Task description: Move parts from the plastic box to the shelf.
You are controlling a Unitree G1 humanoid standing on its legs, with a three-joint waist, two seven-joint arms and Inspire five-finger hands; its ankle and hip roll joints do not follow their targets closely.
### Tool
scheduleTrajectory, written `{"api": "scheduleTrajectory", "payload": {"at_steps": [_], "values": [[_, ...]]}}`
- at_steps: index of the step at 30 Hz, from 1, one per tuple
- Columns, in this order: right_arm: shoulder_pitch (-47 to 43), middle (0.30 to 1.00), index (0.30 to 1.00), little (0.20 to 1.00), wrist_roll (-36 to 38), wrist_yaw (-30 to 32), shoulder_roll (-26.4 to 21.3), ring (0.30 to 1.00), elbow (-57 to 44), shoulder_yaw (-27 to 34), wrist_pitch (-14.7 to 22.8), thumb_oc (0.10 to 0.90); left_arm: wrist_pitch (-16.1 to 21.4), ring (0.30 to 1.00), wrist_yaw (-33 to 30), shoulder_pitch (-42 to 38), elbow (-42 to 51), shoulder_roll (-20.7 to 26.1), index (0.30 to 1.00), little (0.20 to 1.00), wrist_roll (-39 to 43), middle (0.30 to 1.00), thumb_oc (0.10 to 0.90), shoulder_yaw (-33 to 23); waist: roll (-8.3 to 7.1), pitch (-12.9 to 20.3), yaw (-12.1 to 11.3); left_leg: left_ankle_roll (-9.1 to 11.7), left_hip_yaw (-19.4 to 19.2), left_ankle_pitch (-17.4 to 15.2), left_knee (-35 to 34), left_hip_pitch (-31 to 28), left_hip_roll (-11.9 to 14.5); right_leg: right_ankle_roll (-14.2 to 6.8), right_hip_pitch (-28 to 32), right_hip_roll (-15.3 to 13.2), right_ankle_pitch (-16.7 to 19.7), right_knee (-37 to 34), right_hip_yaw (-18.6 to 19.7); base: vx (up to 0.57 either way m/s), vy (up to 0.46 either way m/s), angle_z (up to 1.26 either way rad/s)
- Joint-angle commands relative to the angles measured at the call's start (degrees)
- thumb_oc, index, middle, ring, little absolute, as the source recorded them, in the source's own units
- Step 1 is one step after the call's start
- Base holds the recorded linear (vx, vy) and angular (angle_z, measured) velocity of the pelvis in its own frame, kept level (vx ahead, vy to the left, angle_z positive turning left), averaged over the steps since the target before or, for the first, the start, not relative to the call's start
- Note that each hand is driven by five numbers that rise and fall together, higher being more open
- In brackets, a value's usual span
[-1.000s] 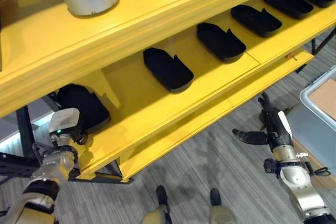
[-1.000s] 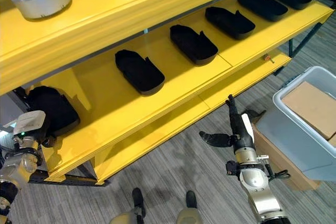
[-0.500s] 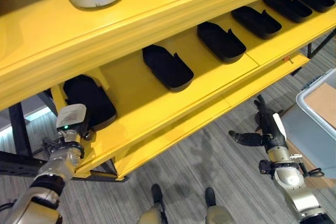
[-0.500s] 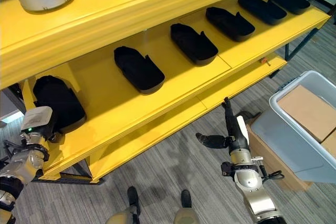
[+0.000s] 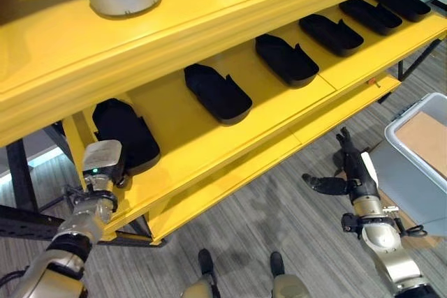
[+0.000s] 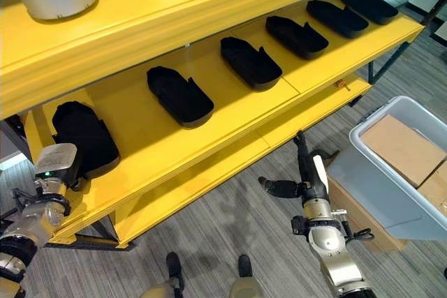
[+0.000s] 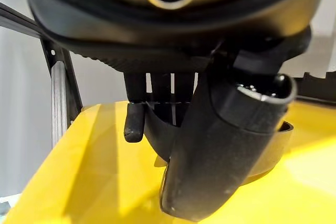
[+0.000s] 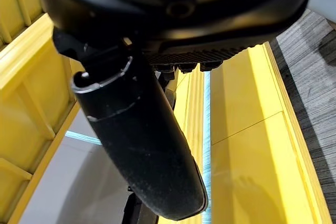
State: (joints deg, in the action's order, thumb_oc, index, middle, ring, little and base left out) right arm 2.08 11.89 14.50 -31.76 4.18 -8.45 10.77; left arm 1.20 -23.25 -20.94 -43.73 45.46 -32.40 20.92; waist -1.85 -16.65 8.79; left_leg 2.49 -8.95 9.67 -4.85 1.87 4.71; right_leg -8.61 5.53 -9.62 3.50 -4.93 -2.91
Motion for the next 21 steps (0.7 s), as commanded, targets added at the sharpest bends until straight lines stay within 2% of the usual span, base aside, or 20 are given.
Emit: {"api": "scheduleTrajectory", "payload": {"at_steps": [1,8,9,10,11,12,13,21], "values": [[-3.82,1.0,1.0,1.0,-0.23,2.0,-2.13,1.0,-4.69,1.44,5.26,0.9,4.05,0.3,-0.14,-3.12,-0.25,-4.54,0.3,0.3,-0.12,0.3,0.4,0.79,0.89,4.31,-0.44,0.05,-0.84,-7.13,-0.07,-4.06,1.35,0.21,-5.13,1.53,-1.25,3.04,-0.71,0.04,-0.014,-0.03],[-3.54,1.0,1.0,1.0,-0.86,2.5,-1.43,1.0,-4.72,1.06,4.86,0.9,4.04,0.3,-0.43,-1.28,1.08,-6.08,0.3,0.3,1.36,0.3,0.4,-0.29,0.89,4.54,-0.94,-0.03,-0.93,-7.14,-0.01,-4.33,1.56,0.43,-4.88,1.66,-2.03,3.93,-1.45,0.01,-0.004,-0.01],[-3.44,1.0,1.0,1.0,-0.98,2.52,-1.31,1.0,-4.79,1.1,4.87,0.9,3.79,0.393,-0.05,-1.17,1.25,-6.25,0.393,0.393,1.57,0.393,0.467,-0.38,0.88,4.62,-0.98,-0.04,-0.92,-7.17,-0.02,-4.37,1.55,0.42,-4.85,1.67,-2.09,3.99,-1.52,0.0,0.0,0.0],[-3.37,1.0,1.0,1.0,-1.22,2.51,-1.23,1.0,-4.74,1.13,5.03,0.9,3.92,0.575,0.3,-1.03,1.33,-6.4,0.575,0.575,2.09,0.575,0.596,-0.43,0.85,4.66,-0.99,-0.05,-0.91,-7.2,-0.01,-4.41,1.56,0.41,-4.84,1.67,-2.15,4.08,-1.58,0.0,0.0,0.0],[-3.17,1.0,1.0,1.0,-1.35,2.6,-1.19,1.0,-4.94,1.14,4.95,0.9,4.11,0.627,0.23,-0.64,1.46,-6.74,0.627,0.627,2.26,0.627,0.633,-0.65,0.8,4.7,-1.07,-0.06,-0.89,-7.18,-0.01,-4.46,1.59,0.4,-4.78,1.66,-2.16,4.12,-1.69,0.0,0.0,0.0],[-3.1,1.0,1.0,1.0,-1.31,2.62,-1.19,1.0,-5.0,1.15,4.91,0.9,4.0,0.937,0.16,-0.51,1.57,-6.84,0.937,0.937,2.2,0.937,0.855,-0.72,0.79,4.71,-1.08,-0.06,-0.88,-7.18,-0.02,-4.48,1.6,0.41,-4.75,1.66,-2.16,4.1,-1.72,0.0,0.0,0.0],[-2.98,1.0,1.0,1.0,-1.06,2.66,-1.18,1.0,-5.15,1.18,4.72,0.9,3.58,1.0,-0.1,-0.23,1.77,-7.18,1.0,1.0,2.21,1.0,0.9,-0.87,0.74,4.72,-1.12,-0.05,-0.87,-7.19,0.0,-4.53,1.63,0.42,-4.67,1.65,-2.18,4.1,-1.78,0.0,0.0,0.0],[-1.75,1.0,1.0,1.0,-1.85,2.46,-0.19,1.0,-5.77,1.19,4.3,0.9,1.94,1.0,-1.34,2.3,3.39,-10.41,1.0,1.0,7.3,1.0,0.9,-2.65,0.56,5.35,-1.3,0.03,-0.65,-7.21,-0.12,-5.19,1.86,0.52,-3.91,1.72,-2.37,3.85,-1.89,0.03,-0.013,0.0]]}}
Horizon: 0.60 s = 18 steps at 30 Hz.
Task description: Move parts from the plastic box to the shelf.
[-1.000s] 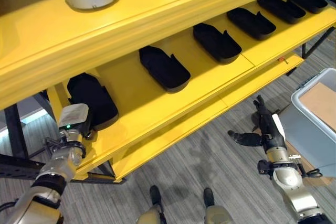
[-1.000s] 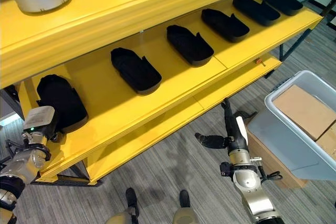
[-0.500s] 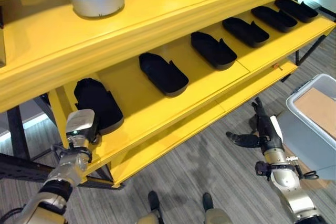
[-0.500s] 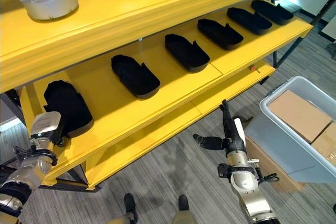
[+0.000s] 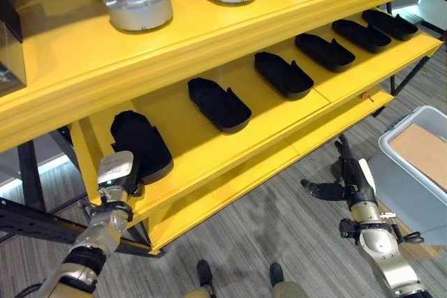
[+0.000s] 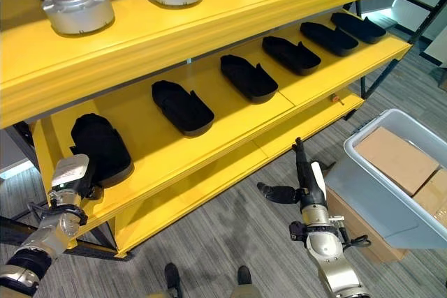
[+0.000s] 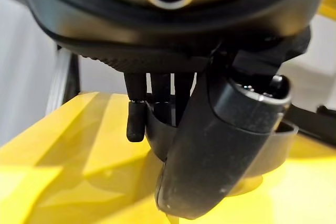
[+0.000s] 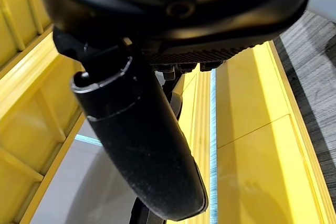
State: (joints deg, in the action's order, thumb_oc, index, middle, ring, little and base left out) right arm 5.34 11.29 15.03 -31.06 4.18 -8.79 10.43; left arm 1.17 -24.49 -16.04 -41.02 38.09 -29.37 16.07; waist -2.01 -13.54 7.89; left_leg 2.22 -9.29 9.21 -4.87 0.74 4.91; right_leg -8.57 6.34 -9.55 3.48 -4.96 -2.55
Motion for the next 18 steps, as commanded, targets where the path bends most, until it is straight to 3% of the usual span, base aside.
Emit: {"api": "scheduleTrajectory", "payload": {"at_steps": [1,9,18], "values": [[-4.94,1.0,1.0,1.0,-1.32,1.98,-0.8,1.0,-5.81,1.45,4.54,0.9,1.91,1.0,-0.36,-2.46,0.57,-3.46,1.0,1.0,4.82,1.0,0.9,1.92,0.68,2.27,-0.42,0.29,-0.29,-6.77,-0.11,-4.12,1.66,0.49,-4.64,1.66,-2.4,3.88,-2.28,0.0,0.0,0.0],[-4.23,1.0,1.0,1.0,-1.8,1.94,-0.1,1.0,-6.47,1.32,3.83,0.9,1.93,1.0,-2.98,-1.23,1.64,-6.6,1.0,1.0,9.98,1.0,0.9,-0.39,0.31,2.45,-0.68,0.29,-0.06,-6.88,-0.13,-4.52,1.81,0.54,-4.21,1.68,-2.66,3.94,-2.6,0.0,0.0,0.0],[-3.21,1.0,1.0,1.0,-2.51,2.2,0.74,1.0,-6.68,1.42,4.08,0.9,2.55,1.0,-5.89,0.59,4.28,-7.09,1.0,1.0,11.24,1.0,0.9,-2.52,0.06,2.44,-1.08,0.31,0.27,-6.97,0.03,-4.73,1.89,0.65,-3.97,1.67,-2.92,4.27,-2.73,0.0,0.0,0.0]]}}
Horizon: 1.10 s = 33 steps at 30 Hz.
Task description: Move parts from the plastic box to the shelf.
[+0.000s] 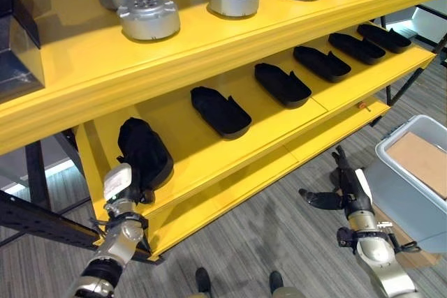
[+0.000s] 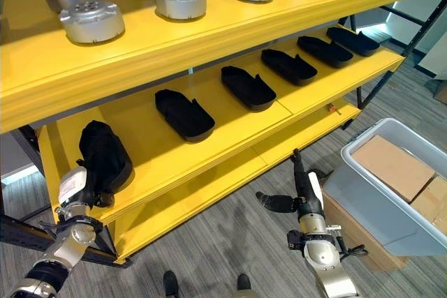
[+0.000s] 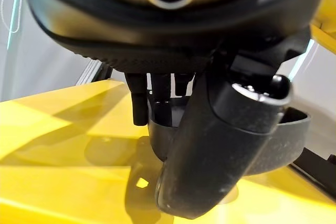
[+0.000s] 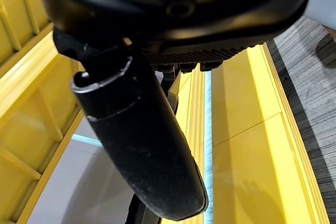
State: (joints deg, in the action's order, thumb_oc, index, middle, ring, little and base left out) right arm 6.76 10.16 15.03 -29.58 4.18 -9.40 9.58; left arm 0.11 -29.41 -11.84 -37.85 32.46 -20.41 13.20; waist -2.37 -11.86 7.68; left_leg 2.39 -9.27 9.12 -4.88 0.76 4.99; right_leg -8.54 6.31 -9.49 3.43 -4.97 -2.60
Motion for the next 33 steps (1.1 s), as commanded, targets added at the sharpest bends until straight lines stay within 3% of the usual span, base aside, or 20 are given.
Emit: {"api": "scheduleTrajectory", "payload": {"at_steps": [1,17,19,26,33], "values": [[-4.55,1.0,1.0,1.0,-1.47,2.29,-0.69,1.0,-6.81,2.07,4.88,0.9,3.44,1.0,-1.09,-3.36,1.72,-1.41,1.0,1.0,2.07,1.0,0.9,0.24,0.42,0.77,-0.92,0.13,0.3,-6.92,0.02,-4.74,1.77,0.64,-3.91,1.62,-2.87,4.2,-2.65,0.0,0.0,0.0],[-4.16,1.0,1.0,1.0,-0.75,2.06,-1.67,1.0,-7.42,2.25,4.19,0.9,1.16,1.0,-4.66,-1.91,8.03,3.6,1.0,1.0,-4.69,1.0,0.9,-0.5,0.77,0.74,-1.37,0.33,0.96,-6.88,0.0,-4.94,1.86,0.76,-3.57,1.49,-3.13,4.41,-2.88,0.0,0.0,0.0],[-4.61,1.0,1.0,1.0,-0.46,1.97,-2.31,1.0,-7.24,2.19,3.96,0.9,-1.65,1.0,-3.1,-3.15,8.36,6.24,1.0,1.0,-5.95,1.0,0.9,-0.51,1.14,0.89,-1.23,0.42,1.0,-6.85,0.02,-4.93,1.84,0.71,-3.57,1.45,-3.2,4.41,-2.83,0.0,0.0,0.0],[-5.7,1.0,1.0,1.0,0.6,0.49,-4.23,1.0,-8.06,2.24,2.25,0.9,-5.56,1.0,2.53,-8.51,4.31,11.77,1.0,1.0,-6.26,1.0,0.9,0.17,2.14,1.34,-0.09,0.71,0.61,-6.67,-0.1,-5.38,1.9,0.64,-3.49,1.41,-3.2,4.5,-2.48,0.0,0.003,0.0],[-6.62,1.0,1.0,1.0,1.41,-0.57,-5.62,1.0,-8.32,2.26,1.58,0.9,-6.95,1.0,5.98,-13.37,0.32,13.78,1.0,1.0,-7.74,1.0,0.9,2.08,2.9,1.33,1.04,0.86,0.17,-6.66,0.17,-5.38,1.94,0.7,-4.03,1.46,-3.51,5.26,-1.88,0.0,0.001,-0.01]]}}
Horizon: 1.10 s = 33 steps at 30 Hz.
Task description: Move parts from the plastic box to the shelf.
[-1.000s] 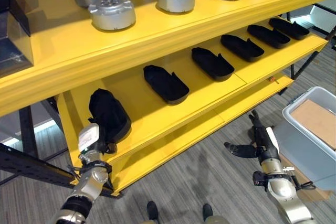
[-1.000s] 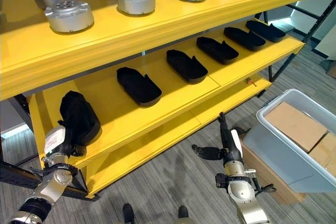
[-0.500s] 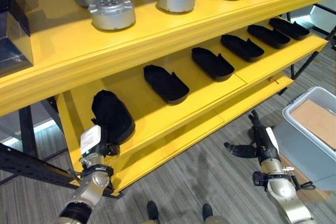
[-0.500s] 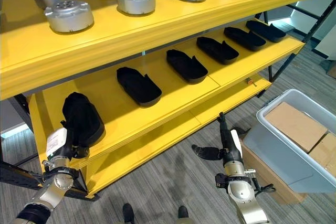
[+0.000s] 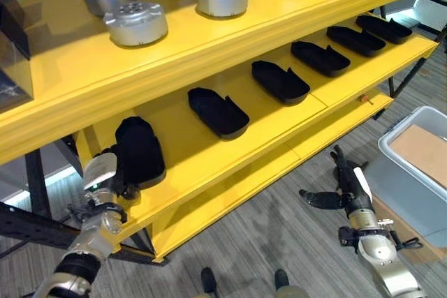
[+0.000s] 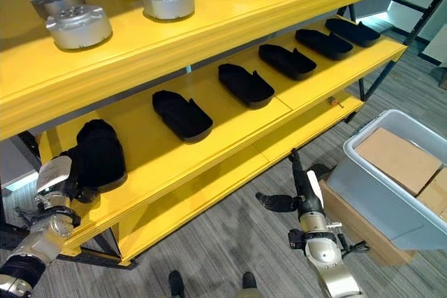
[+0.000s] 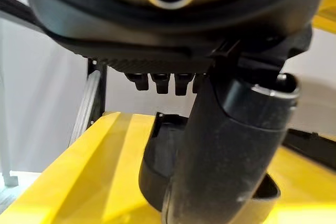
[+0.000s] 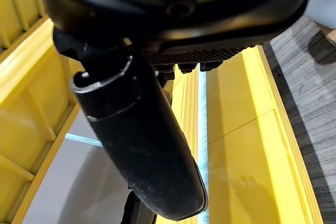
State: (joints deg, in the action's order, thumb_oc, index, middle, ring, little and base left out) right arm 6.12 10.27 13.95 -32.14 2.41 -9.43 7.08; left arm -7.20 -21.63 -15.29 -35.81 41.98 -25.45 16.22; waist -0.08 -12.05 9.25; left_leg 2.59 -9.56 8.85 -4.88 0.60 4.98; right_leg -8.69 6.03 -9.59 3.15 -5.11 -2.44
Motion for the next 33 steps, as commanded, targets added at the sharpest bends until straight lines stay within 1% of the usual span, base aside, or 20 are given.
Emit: {"api": "scheduleTrajectory", "payload": {"at_steps": [1,5,12,16,17,19,20,21,22,23,24,25,27,29,31,32,33], "values": [[-6.14,1.0,1.0,1.0,1.57,0.41,-3.25,1.0,-6.45,2.31,4.06,0.9,-0.02,1.0,-1.32,-10.65,-2.06,4.28,1.0,1.0,-2.95,1.0,0.9,-0.54,0.73,1.46,-0.36,0.65,0.45,-6.44,0.21,-5.17,1.92,0.85,-3.91,1.6,-3.28,5.47,-1.86,0.0,-0.001,-0.06],[-6.05,1.0,1.0,1.0,1.51,0.09,-3.22,1.0,-6.51,2.56,3.89,0.9,0.58,1.0,-1.0,-11.59,-2.63,4.5,1.0,1.0,-1.74,1.0,0.9,-0.15,0.87,1.3,0.0,0.62,0.24,-6.56,0.33,-5.21,1.89,0.79,-3.99,1.66,-3.33,5.54,-1.52,0.01,-0.008,-0.06],[-5.1,1.0,1.0,1.0,1.07,-0.29,-2.57,1.0,-7.21,3.31,3.88,0.9,2.33,1.0,0.09,-10.08,-0.15,3.1,1.0,1.0,-0.05,1.0,0.9,-0.27,0.8,1.02,0.18,0.57,0.22,-6.66,0.57,-5.19,1.96,0.84,-4.15,1.8,-3.51,5.88,-1.24,0.0,-0.002,-0.01],[-4.92,1.0,1.0,1.0,0.67,0.31,-1.83,1.0,-7.45,3.13,4.13,0.9,2.96,1.0,0.11,-8.23,3.05,0.58,1.0,1.0,1.58,1.0,0.9,0.7,0.48,0.92,-0.18,0.48,0.43,-6.76,0.59,-5.1,1.96,0.88,-4.1,1.94,-3.66,5.89,-1.39,-0.01,-0.035,0.0],[-4.57,1.0,1.0,1.0,0.25,0.29,-1.02,1.0,-7.69,3.43,4.01,0.9,2.39,1.0,-0.16,-6.56,5.37,-0.87,1.0,1.0,1.94,1.0,0.9,0.9,0.28,0.89,-0.47,0.42,0.63,-6.88,0.59,-5.15,1.95,0.89,-3.91,1.98,-3.73,5.81,-1.56,0.0,-0.048,0.0],[-3.96,1.0,1.0,1.0,0.02,0.81,-0.34,1.0,-7.97,3.41,4.16,0.9,1.75,1.0,-1.56,-3.42,8.86,-2.69,1.0,1.0,2.37,1.0,0.9,0.79,-0.15,0.78,-1.13,0.34,1.01,-6.94,0.63,-5.19,2.0,0.96,-3.59,2.06,-3.78,5.67,-1.89,0.0,-0.067,-0.01],[-3.65,1.0,1.0,1.0,-0.14,0.99,-0.05,1.0,-8.23,3.46,4.18,0.9,0.82,1.0,-1.84,-2.35,10.39,-3.15,1.0,1.0,2.52,1.0,0.9,0.48,-0.33,0.77,-1.42,0.27,1.23,-6.94,0.62,-5.15,2.0,1.01,-3.49,2.13,-3.83,5.61,-2.01,-0.01,-0.066,0.0],[-3.58,1.0,1.0,1.0,-0.23,1.48,0.12,1.0,-8.26,3.33,4.18,0.9,1.0,1.0,-2.59,-1.42,11.52,-3.41,1.0,1.0,3.41,1.0,0.9,-0.2,-0.45,0.7,-1.75,0.29,1.44,-6.92,0.64,-5.12,2.0,1.04,-3.42,2.14,-3.85,5.6,-2.13,-0.01,-0.047,0.05],[-3.5,1.0,1.0,1.0,-0.32,1.82,0.3,1.0,-8.25,3.33,4.14,0.9,0.86,1.0,-4.67,-0.46,12.78,-3.56,1.0,1.0,3.7,1.0,0.9,-1.28,-0.53,0.66,-2.06,0.28,1.61,-6.89,0.57,-5.17,2.02,1.08,-3.33,2.15,-3.85,5.58,-2.36,-0.02,-0.043,0.07],[-2.85,1.0,1.0,1.0,-0.52,2.25,0.48,1.0,-8.39,3.67,4.44,0.9,1.37,1.0,-7.44,1.22,15.04,-2.53,1.0,1.0,4.05,1.0,0.9,-3.61,-0.59,0.75,-2.59,0.32,1.85,-6.83,0.46,-5.08,2.0,1.06,-3.09,2.05,-3.78,5.25,-2.71,-0.03,-0.03,0.11],[-2.48,1.0,1.0,1.0,-0.51,2.41,0.48,1.0,-8.6,3.78,4.53,0.9,1.64,1.0,-8.19,1.88,16.01,-2.2,1.0,1.0,4.06,1.0,0.9,-4.61,-0.6,0.76,-2.77,0.34,1.96,-6.81,0.42,-5.06,2.01,1.08,-3.06,2.02,-3.78,5.23,-2.83,-0.04,-0.024,0.09],[-1.82,1.0,1.0,1.0,-0.7,2.94,0.61,1.0,-8.95,3.82,4.64,0.9,1.16,1.0,-9.31,3.27,18.94,-1.34,1.0,1.0,2.84,1.0,0.9,-6.65,-0.57,0.82,-3.22,0.4,2.26,-6.72,0.37,-4.96,2.07,1.1,-3.02,1.91,-3.93,5.41,-3.24,-0.03,-0.012,0.13],[-0.91,1.0,1.0,1.0,-0.91,3.39,0.65,1.0,-9.66,4.09,4.76,0.9,1.37,1.0,-11.33,4.5,21.36,0.01,1.0,1.0,1.05,1.0,0.9,-9.01,-0.54,1.02,-3.62,0.43,2.62,-6.73,0.37,-4.83,2.0,1.22,-2.93,1.84,-4.24,5.66,-3.6,-0.01,-0.011,0.14],[-0.21,1.0,1.0,1.0,-0.77,3.61,0.58,1.0,-9.94,4.38,4.8,0.9,3.49,1.0,-13.44,5.68,23.97,1.53,1.0,1.0,0.32,1.0,0.9,-11.49,-0.49,1.32,-4.1,0.47,2.91,-6.8,0.36,-4.76,1.87,1.2,-2.79,1.65,-4.31,5.63,-3.98,0.0,-0.023,0.1],[1.2,1.0,1.0,1.0,-0.57,4.22,0.92,1.0,-11.28,4.93,4.85,0.9,7.95,1.0,-13.59,7.92,30.44,2.02,1.0,1.0,0.49,1.0,0.9,-14.63,-0.39,1.7,-4.73,0.53,3.3,-6.98,0.26,-4.81,1.7,1.2,-2.48,1.45,-4.39,5.41,-4.36,-0.01,-0.07,0.09],[2.43,1.0,1.0,1.0,-0.55,4.61,1.42,1.0,-12.45,5.73,5.76,0.9,13.97,1.0,-11.15,9.95,35.63,1.66,1.0,1.0,3.91,1.0,0.9,-16.57,-0.34,2.09,-5.19,0.51,3.55,-7.22,0.1,-4.73,1.46,1.12,-2.25,1.43,-4.39,5.01,-4.64,-0.02,-0.117,0.21],[3.42,1.0,1.0,1.0,-0.36,4.9,1.78,1.0,-13.5,6.42,6.22,0.9,19.87,1.0,-6.27,11.67,38.64,1.03,1.0,1.0,10.29,1.0,0.9,-17.67,-0.31,2.26,-5.56,0.55,3.67,-7.35,0.13,-4.7,1.36,1.12,-2.14,1.44,-4.42,4.86,-4.84,-0.04,-0.129,0.24]]}}
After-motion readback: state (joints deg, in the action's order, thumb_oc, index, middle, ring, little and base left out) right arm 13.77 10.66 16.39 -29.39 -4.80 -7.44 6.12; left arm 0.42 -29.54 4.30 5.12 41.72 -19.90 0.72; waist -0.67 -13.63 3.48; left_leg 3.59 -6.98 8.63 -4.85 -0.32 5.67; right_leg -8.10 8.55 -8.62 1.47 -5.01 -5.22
